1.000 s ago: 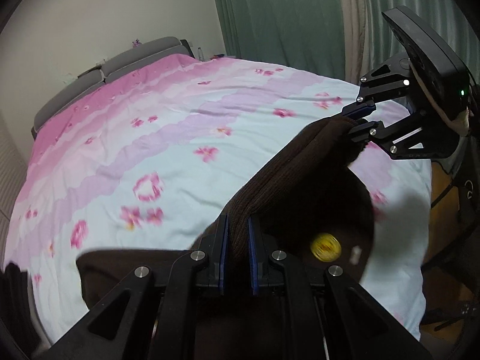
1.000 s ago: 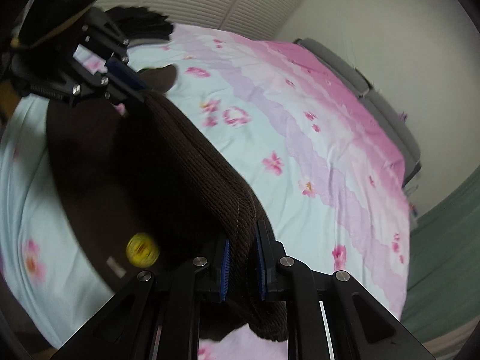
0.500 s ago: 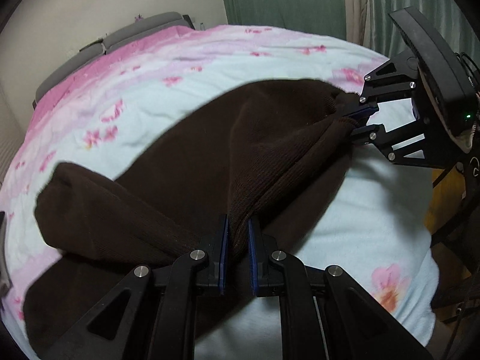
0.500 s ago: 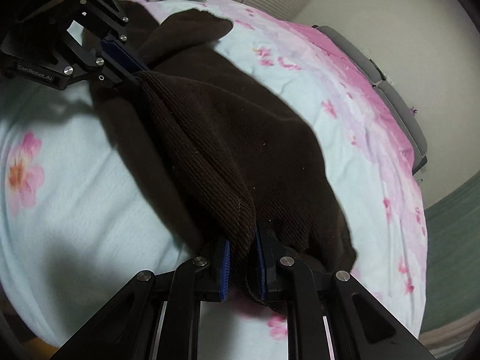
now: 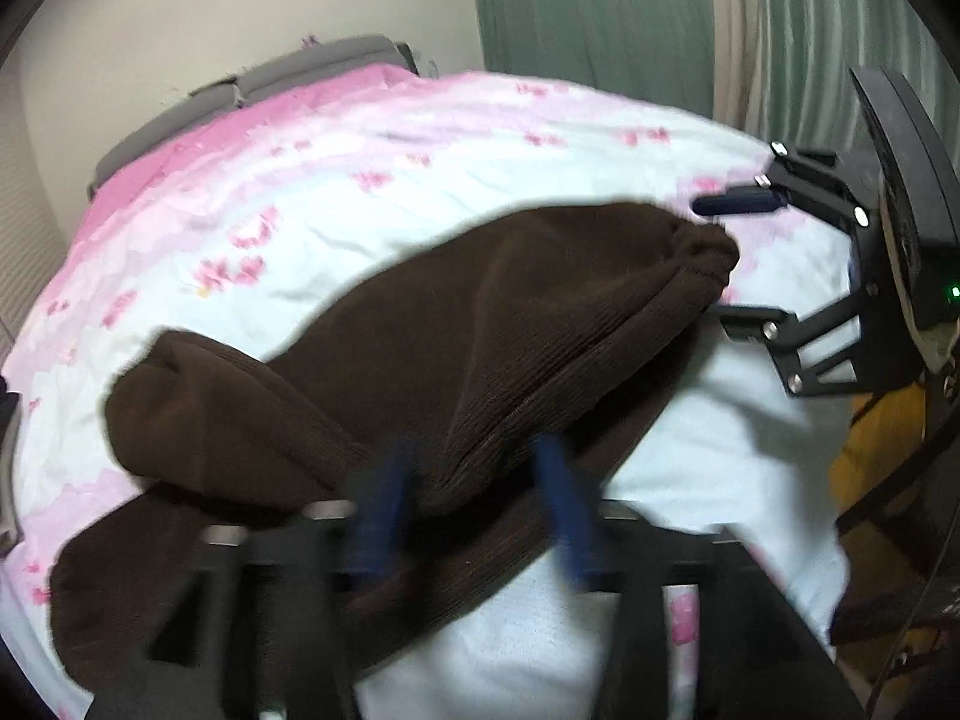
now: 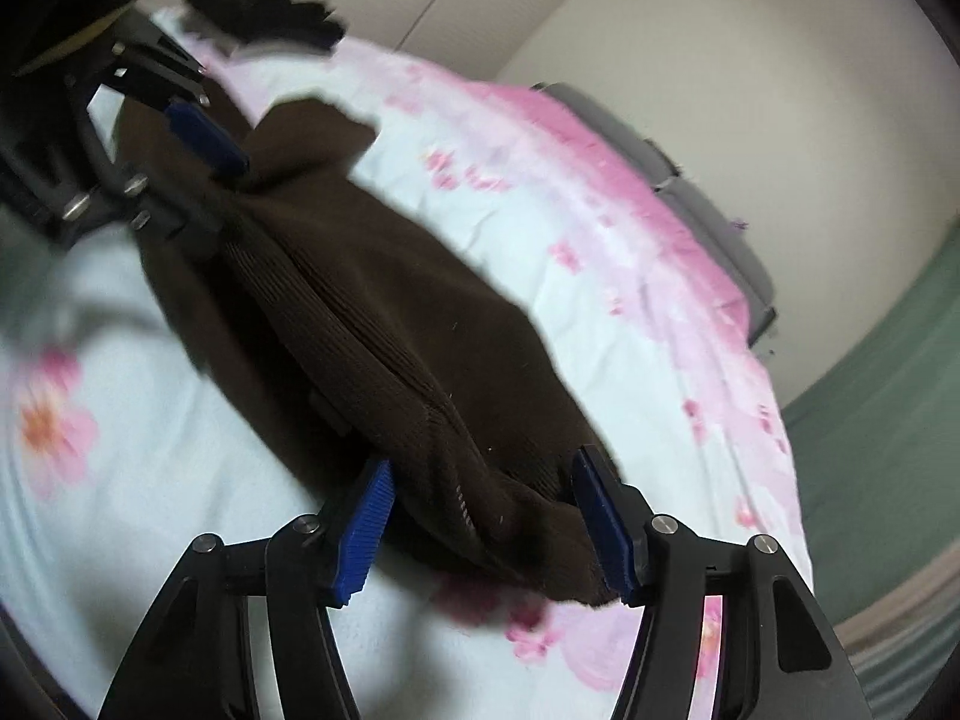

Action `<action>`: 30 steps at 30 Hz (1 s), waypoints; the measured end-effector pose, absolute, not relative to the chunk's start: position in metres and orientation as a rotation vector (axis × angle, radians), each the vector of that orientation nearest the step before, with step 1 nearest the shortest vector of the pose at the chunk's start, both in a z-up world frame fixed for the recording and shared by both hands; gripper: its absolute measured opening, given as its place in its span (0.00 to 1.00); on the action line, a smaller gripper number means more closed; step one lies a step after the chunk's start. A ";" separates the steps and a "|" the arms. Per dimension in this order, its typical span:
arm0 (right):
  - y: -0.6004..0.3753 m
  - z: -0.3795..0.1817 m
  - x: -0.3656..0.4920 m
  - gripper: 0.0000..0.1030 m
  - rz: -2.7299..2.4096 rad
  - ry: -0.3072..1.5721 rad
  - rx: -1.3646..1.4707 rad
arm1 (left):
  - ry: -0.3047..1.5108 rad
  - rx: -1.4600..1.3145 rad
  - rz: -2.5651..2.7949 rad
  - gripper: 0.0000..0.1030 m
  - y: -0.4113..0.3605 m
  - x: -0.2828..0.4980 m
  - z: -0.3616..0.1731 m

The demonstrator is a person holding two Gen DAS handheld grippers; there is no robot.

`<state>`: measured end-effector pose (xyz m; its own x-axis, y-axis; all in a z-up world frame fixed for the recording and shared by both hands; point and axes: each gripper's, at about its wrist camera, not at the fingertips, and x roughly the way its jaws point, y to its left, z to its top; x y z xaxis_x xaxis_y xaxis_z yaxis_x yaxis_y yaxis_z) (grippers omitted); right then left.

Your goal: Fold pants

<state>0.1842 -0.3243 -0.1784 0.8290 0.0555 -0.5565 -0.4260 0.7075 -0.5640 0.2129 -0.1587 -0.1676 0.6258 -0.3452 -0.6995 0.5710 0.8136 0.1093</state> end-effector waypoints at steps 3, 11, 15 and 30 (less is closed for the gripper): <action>-0.319 -0.148 0.167 0.64 0.247 0.490 -0.705 | 0.679 0.299 -0.516 0.68 -0.144 0.202 -0.139; -0.279 -0.084 0.169 0.73 0.304 0.455 -0.429 | 0.654 0.205 -0.374 0.68 -0.069 0.203 -0.098; -0.240 -0.072 0.226 0.73 0.431 0.547 -0.184 | 0.641 0.108 -0.232 0.68 -0.009 0.222 -0.083; -0.142 -0.187 0.440 0.72 0.626 1.064 0.153 | 0.659 -0.083 0.077 0.68 0.127 0.296 -0.091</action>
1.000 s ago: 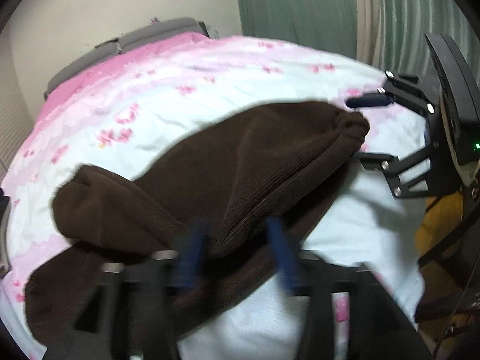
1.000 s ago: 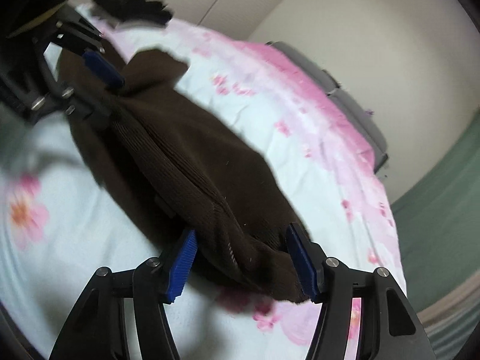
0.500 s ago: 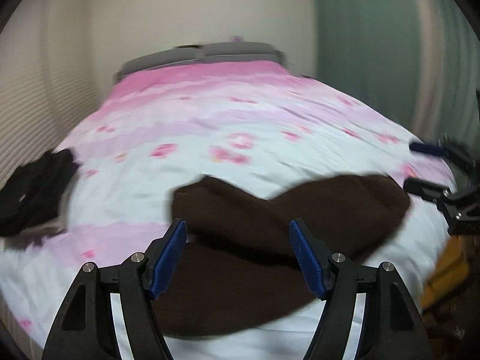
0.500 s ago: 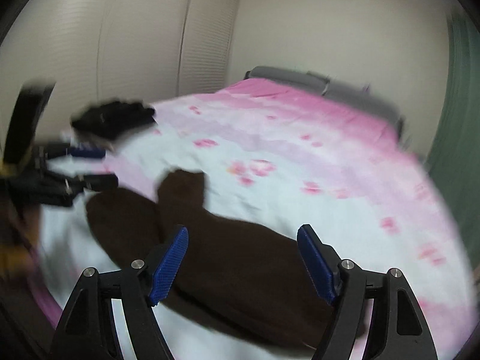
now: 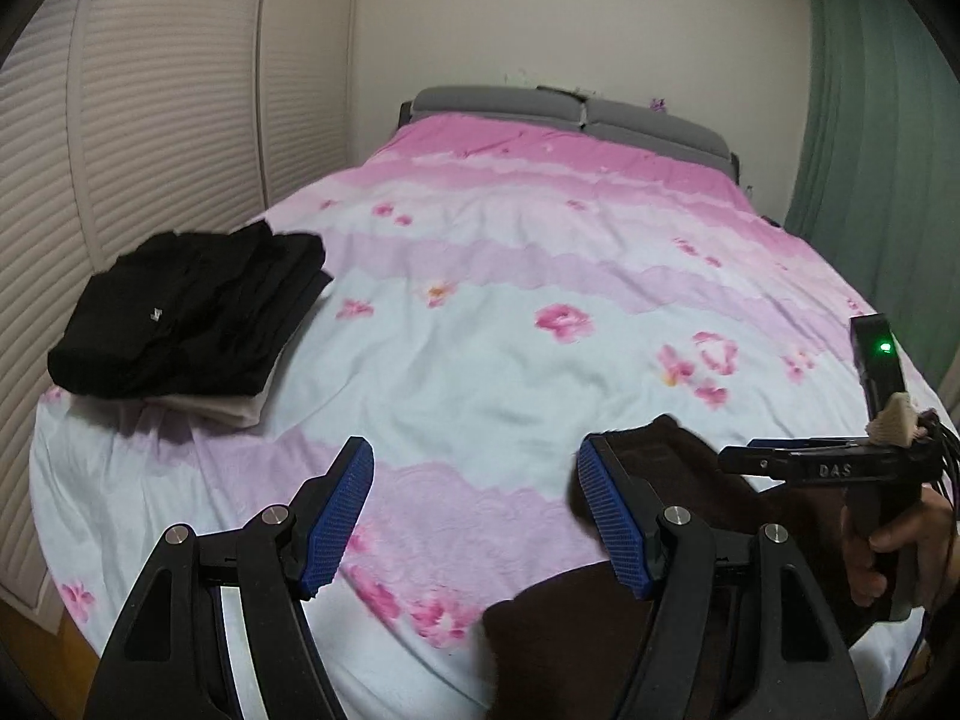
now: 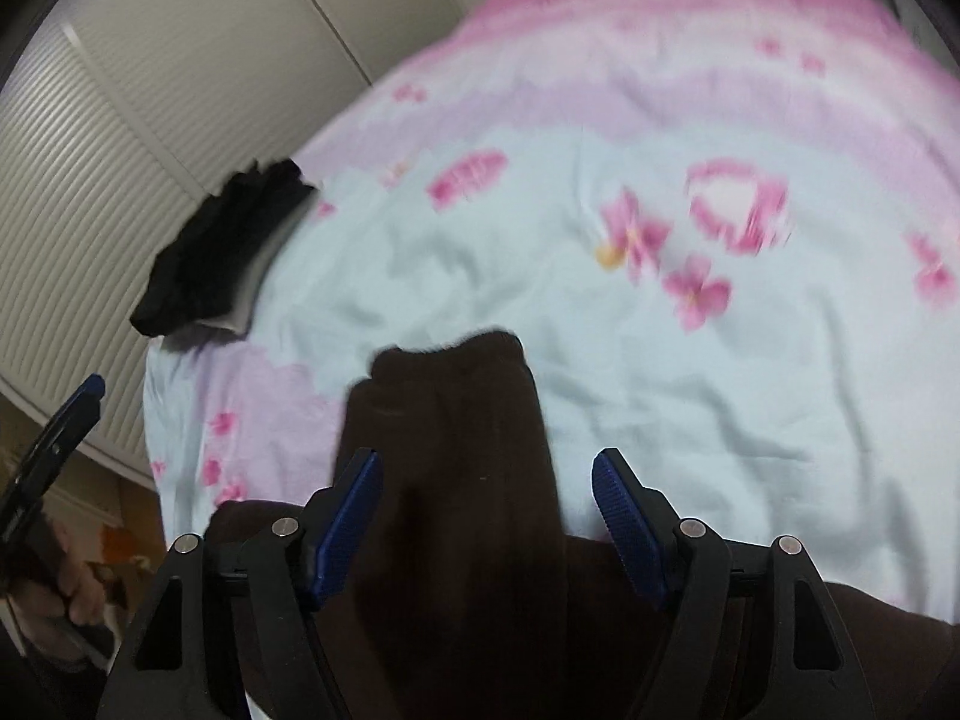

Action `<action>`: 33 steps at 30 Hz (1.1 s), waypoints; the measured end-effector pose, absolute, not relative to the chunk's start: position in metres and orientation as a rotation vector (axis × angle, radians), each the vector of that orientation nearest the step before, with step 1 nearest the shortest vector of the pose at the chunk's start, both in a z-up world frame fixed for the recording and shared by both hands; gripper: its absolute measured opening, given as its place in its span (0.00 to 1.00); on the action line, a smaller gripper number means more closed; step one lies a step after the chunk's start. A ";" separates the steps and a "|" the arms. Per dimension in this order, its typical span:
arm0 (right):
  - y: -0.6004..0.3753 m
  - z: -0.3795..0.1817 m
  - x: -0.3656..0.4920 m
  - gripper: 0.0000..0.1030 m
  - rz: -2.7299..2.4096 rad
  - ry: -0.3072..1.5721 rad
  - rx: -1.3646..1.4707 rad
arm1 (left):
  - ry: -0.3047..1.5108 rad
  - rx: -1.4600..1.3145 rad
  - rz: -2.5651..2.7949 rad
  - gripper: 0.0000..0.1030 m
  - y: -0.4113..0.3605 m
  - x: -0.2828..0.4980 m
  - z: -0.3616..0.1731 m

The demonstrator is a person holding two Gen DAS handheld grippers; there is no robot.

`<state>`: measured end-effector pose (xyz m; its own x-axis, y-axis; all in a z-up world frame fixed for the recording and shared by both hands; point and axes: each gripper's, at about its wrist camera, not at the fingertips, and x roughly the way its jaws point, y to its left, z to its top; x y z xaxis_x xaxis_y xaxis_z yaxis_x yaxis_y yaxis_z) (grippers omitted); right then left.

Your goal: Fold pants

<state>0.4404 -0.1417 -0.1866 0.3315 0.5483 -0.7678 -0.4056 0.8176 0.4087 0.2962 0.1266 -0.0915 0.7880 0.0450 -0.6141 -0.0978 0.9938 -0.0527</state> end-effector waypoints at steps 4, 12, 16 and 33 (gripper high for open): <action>-0.135 -0.211 0.445 0.38 0.659 1.145 0.184 | 0.685 -0.069 0.077 0.68 0.129 0.303 -0.103; -0.110 -0.154 0.375 0.13 0.691 0.928 0.043 | 0.666 -0.066 0.089 0.68 0.144 0.280 -0.088; -0.077 -0.125 0.315 0.13 0.706 0.784 -0.121 | 0.632 -0.050 0.108 0.68 0.157 0.252 -0.073; 0.005 -0.202 0.177 0.18 0.541 0.662 -0.523 | 0.683 0.015 0.119 0.68 0.176 0.177 -0.091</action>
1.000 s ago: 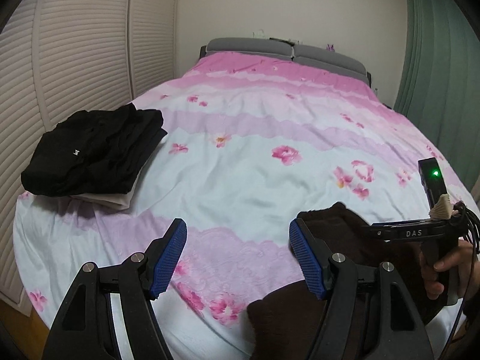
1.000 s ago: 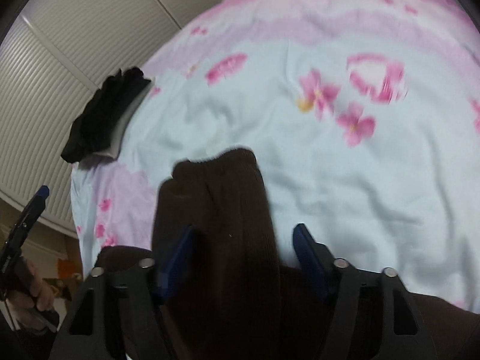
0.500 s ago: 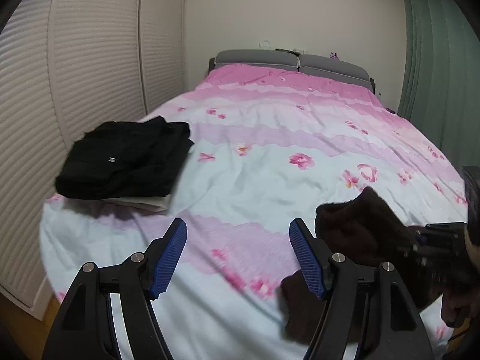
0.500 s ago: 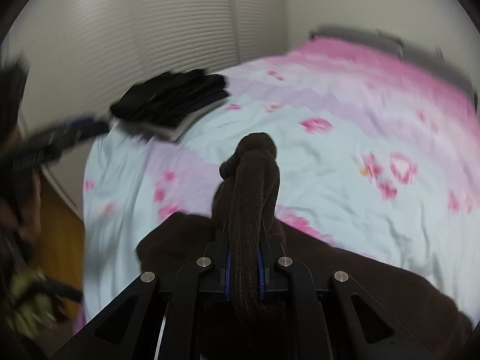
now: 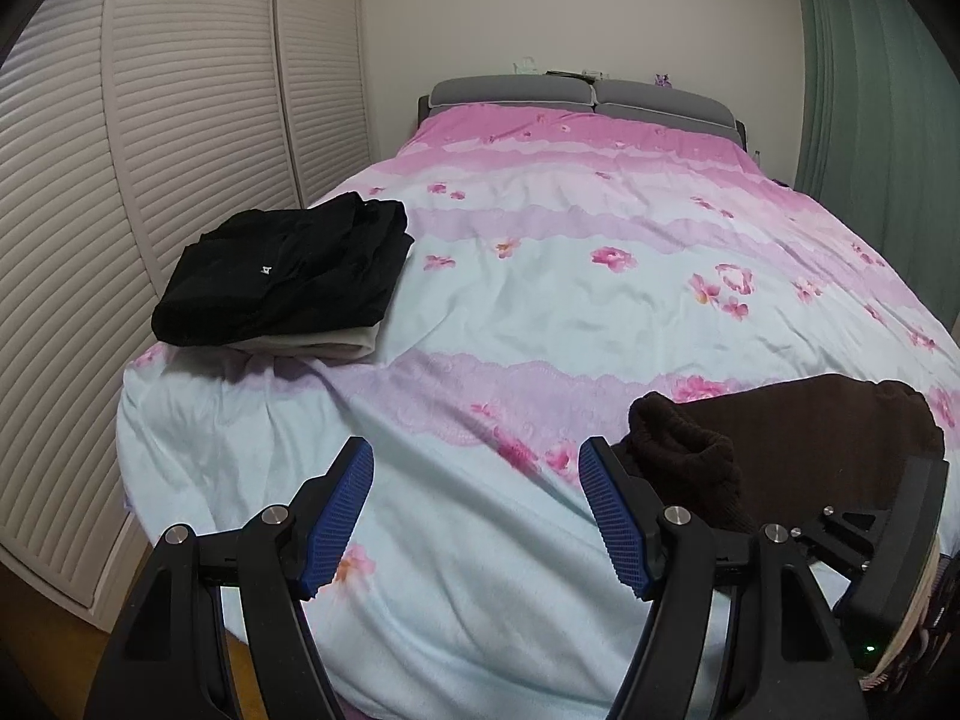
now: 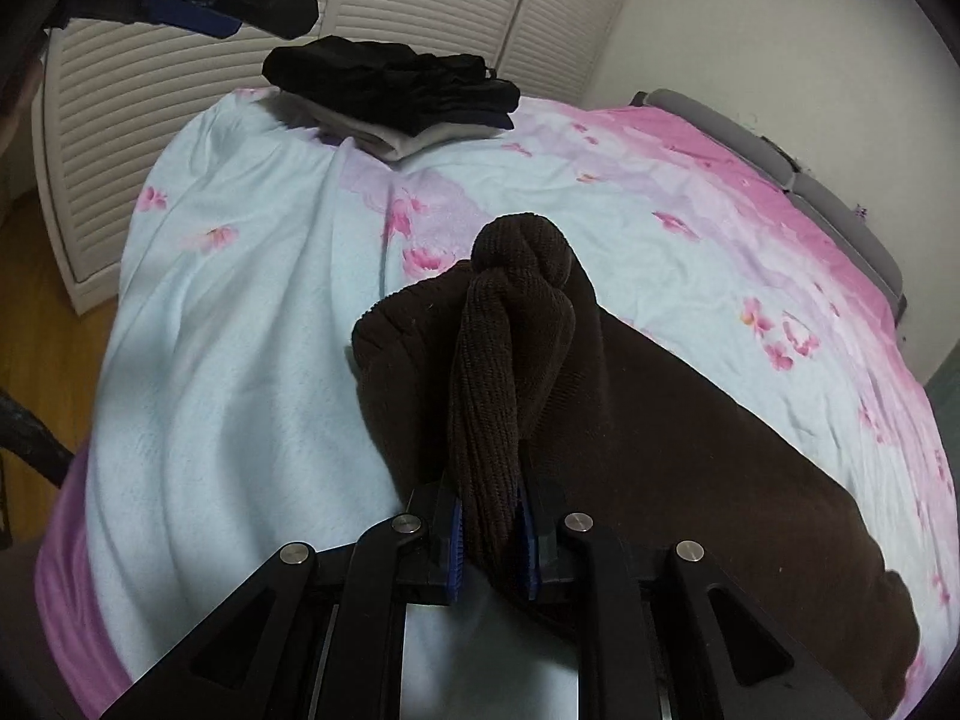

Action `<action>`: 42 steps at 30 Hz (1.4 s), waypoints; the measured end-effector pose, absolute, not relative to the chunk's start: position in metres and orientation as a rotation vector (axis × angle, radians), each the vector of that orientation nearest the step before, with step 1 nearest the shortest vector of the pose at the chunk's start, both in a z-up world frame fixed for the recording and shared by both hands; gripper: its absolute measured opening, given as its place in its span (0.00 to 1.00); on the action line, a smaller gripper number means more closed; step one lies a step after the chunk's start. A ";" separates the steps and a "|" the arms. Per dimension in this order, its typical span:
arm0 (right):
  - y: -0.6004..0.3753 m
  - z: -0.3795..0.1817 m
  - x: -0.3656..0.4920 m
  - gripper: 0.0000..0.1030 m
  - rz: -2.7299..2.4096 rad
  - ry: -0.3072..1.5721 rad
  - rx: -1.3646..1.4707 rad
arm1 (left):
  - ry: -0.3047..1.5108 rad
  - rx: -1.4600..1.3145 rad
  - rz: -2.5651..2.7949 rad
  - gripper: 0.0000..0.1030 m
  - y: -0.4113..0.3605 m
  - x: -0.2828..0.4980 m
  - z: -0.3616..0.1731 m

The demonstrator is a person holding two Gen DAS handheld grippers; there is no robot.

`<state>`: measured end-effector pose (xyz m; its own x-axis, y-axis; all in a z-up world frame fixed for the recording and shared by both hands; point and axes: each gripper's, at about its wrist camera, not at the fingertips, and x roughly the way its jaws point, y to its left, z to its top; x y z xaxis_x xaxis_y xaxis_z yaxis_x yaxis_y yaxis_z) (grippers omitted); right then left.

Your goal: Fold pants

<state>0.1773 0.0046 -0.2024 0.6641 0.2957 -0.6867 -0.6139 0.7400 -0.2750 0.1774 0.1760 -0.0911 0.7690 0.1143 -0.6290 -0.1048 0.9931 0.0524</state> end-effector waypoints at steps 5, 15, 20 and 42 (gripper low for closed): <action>0.012 -0.212 0.171 0.20 0.505 0.632 -0.564 | 0.688 0.009 0.114 0.68 0.177 0.172 -0.095; -0.015 -0.135 0.160 0.68 0.607 0.425 -0.234 | 0.654 -0.008 0.099 0.69 0.177 0.154 -0.085; -0.007 -0.147 0.221 0.61 0.641 0.634 -0.057 | 0.654 -0.019 0.106 0.69 0.180 0.157 -0.082; 0.029 -0.194 0.223 0.39 0.650 0.753 -0.084 | 0.686 -0.056 0.115 0.69 0.196 0.155 -0.098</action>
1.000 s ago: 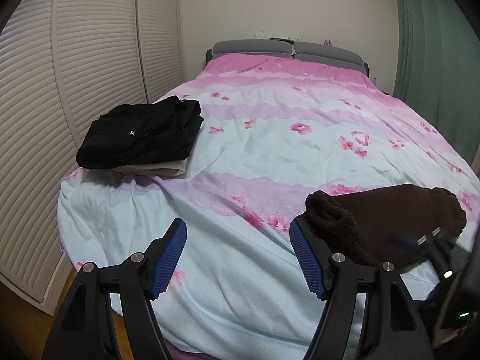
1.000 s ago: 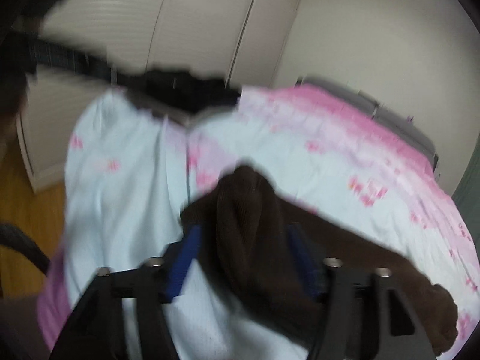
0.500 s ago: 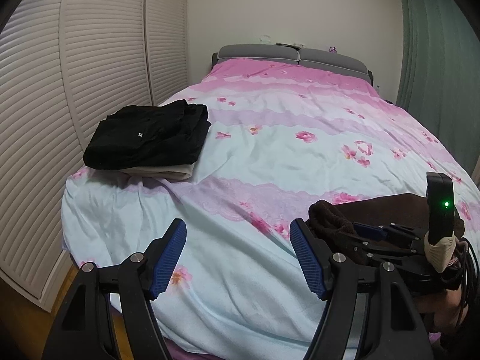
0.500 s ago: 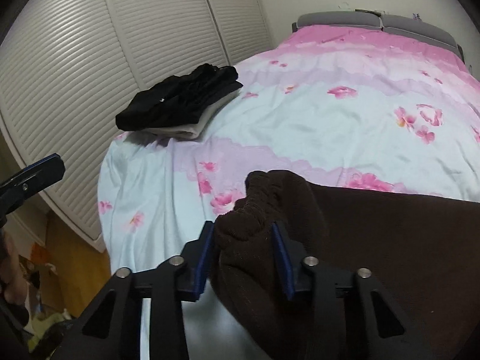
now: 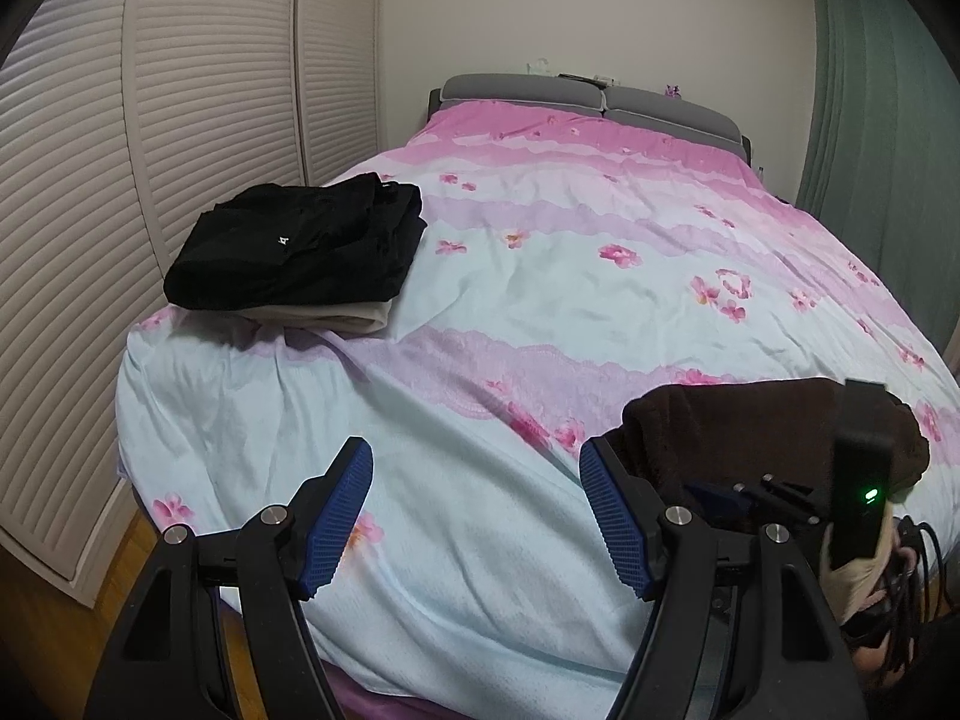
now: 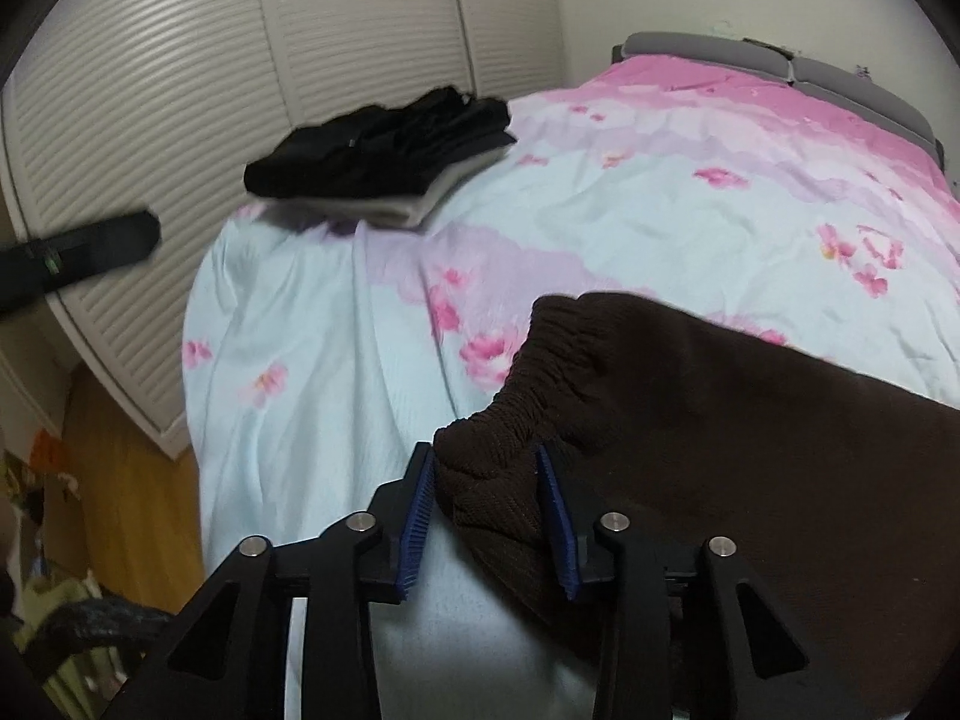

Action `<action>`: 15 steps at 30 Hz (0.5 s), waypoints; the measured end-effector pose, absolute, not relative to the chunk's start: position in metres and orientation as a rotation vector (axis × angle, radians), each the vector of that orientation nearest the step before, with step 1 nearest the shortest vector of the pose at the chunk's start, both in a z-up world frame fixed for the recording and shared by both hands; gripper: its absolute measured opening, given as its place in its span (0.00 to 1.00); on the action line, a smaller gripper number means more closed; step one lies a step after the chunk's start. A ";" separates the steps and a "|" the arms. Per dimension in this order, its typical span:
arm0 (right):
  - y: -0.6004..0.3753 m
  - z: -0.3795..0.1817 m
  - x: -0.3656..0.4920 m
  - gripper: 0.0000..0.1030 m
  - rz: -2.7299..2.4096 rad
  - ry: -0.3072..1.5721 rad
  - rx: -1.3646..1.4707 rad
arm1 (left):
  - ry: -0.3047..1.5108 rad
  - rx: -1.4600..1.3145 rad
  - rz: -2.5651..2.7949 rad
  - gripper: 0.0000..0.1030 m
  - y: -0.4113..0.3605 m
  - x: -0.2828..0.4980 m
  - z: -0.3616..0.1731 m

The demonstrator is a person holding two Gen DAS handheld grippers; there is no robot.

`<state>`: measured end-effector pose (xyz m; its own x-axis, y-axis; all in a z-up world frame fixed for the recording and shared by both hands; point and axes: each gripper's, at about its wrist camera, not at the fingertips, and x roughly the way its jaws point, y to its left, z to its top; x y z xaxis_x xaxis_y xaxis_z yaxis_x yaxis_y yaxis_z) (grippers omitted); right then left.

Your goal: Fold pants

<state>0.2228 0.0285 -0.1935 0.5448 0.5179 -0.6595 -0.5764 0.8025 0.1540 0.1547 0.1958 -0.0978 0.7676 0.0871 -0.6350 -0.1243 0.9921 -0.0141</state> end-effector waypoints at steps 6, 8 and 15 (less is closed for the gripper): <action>-0.019 -0.164 0.204 0.55 0.513 0.660 0.023 | 0.669 -0.079 0.087 0.69 0.177 0.157 -0.097; -0.043 -0.155 0.197 0.58 0.452 0.627 0.057 | 0.664 -0.078 0.068 0.69 0.161 0.160 -0.098; -0.156 -0.123 0.164 0.75 0.164 0.513 0.116 | 0.652 -0.087 -0.015 0.69 0.086 0.178 -0.106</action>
<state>0.1641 -0.1556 -0.1229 0.8588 0.1850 -0.4778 -0.1270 0.9803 0.1514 0.1779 0.0861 -0.1063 0.7946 -0.0415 -0.6057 -0.0130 0.9963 -0.0853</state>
